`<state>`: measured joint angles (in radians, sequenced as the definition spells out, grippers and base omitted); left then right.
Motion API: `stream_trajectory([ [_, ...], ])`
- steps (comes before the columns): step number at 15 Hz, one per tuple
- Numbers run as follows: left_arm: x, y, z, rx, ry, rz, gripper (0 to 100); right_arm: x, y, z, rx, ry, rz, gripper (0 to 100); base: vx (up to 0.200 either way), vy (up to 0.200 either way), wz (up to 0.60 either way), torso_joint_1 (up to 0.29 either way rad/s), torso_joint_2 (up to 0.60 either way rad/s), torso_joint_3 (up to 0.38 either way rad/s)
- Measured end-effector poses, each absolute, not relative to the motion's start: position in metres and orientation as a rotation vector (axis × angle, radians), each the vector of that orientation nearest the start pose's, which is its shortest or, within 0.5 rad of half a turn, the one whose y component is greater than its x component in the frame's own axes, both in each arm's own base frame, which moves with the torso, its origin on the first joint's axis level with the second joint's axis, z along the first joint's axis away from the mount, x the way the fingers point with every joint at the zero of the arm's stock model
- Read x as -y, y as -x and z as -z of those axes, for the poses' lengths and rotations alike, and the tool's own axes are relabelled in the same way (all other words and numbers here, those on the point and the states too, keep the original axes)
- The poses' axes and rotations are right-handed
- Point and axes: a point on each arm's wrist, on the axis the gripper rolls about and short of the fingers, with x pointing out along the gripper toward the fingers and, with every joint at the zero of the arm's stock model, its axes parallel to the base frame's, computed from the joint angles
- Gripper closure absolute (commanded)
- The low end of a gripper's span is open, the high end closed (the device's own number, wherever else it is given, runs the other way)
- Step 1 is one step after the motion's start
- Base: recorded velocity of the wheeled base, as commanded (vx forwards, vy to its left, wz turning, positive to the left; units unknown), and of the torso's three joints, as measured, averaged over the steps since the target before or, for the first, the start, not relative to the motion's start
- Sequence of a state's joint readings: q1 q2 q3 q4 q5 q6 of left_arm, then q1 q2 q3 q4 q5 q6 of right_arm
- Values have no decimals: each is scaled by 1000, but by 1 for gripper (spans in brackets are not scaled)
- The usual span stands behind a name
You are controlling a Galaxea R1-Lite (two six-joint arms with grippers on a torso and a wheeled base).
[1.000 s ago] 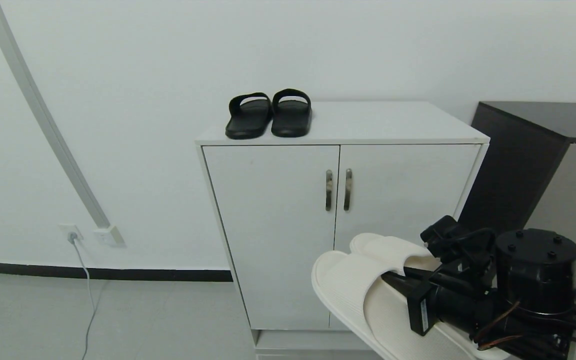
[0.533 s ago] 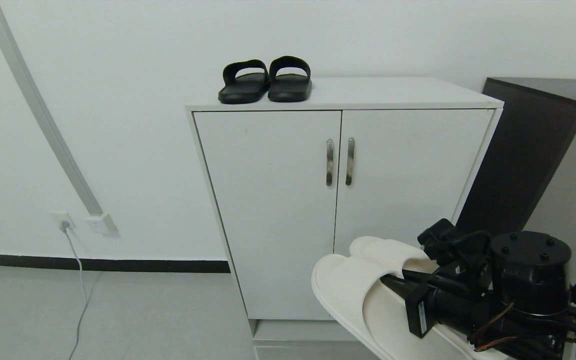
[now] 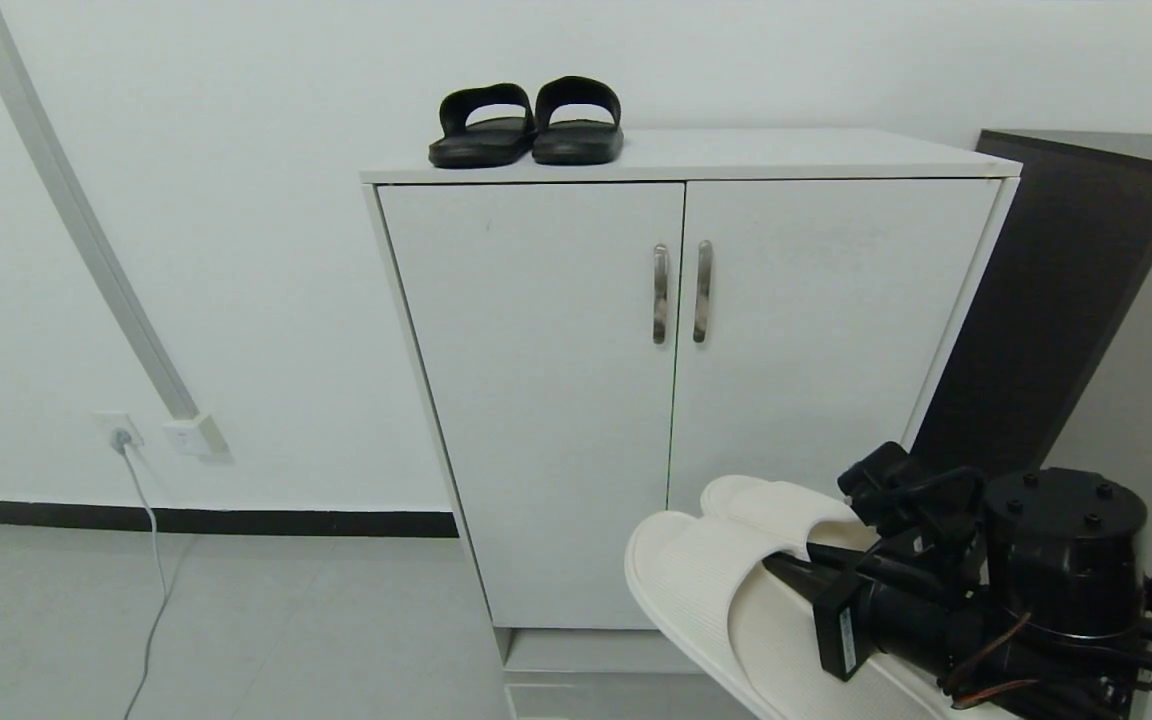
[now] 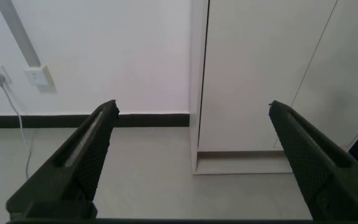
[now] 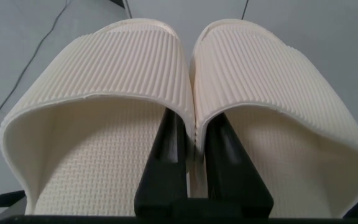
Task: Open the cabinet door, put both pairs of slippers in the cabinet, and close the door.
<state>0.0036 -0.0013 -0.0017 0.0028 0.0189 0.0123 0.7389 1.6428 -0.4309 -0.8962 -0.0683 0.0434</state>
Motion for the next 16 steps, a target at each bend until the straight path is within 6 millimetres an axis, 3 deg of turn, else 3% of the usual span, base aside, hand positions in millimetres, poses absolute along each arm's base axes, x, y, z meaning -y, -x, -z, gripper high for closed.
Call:
stream_trajectory([
  [5, -1, 24, -80, 17, -14, -28, 0, -167, -186, -129, -315, 87, -657, 100, 0, 0, 0, 0, 0, 0],
  [9, 1, 31, -128, 67, 75, 82, 0, -167, -186, -129, -315, 90, -657, 100, 0, 0, 0, -2, 134, 96],
  [12, 5, 10, -149, -1, 89, 218, 0, -166, -185, -127, -321, 93, -659, 100, 0, 0, 0, 0, 0, 0],
  [16, 9, -37, -178, -34, 94, 383, 0, -167, -183, -128, -293, 82, -669, 100, 0, 0, 0, 0, 0, 0],
])
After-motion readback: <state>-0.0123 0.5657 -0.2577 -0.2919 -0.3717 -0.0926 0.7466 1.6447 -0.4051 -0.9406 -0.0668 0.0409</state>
